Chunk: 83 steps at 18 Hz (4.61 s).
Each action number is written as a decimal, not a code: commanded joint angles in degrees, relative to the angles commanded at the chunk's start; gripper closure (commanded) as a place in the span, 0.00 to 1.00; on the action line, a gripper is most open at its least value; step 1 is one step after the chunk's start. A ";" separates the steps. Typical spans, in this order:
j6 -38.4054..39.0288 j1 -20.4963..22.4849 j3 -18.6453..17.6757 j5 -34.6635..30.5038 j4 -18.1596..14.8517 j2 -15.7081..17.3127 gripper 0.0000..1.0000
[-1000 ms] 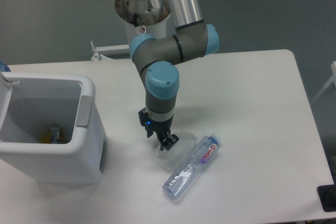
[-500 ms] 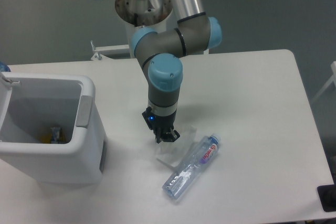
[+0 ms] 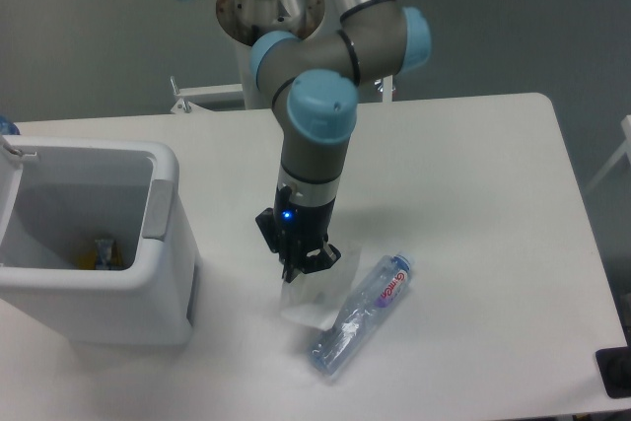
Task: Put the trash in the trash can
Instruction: 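Close the gripper on the plastic bag and lift it, then carry the bag over the white bin and open the gripper, then move the gripper to the clear water bottle and lower around it, then close the gripper on the bottle and lift it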
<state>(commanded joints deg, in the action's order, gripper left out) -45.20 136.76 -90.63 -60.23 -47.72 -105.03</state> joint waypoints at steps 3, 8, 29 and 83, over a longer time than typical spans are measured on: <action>6.95 0.35 4.67 5.90 0.00 0.27 1.00; 9.87 -0.17 5.12 12.06 0.00 4.30 1.00; 9.96 -3.63 -0.25 12.24 0.79 9.16 0.00; -2.35 -4.83 9.42 -27.83 -1.67 -24.78 0.36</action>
<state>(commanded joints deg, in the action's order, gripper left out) -47.55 131.92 -81.21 -88.07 -49.40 -129.81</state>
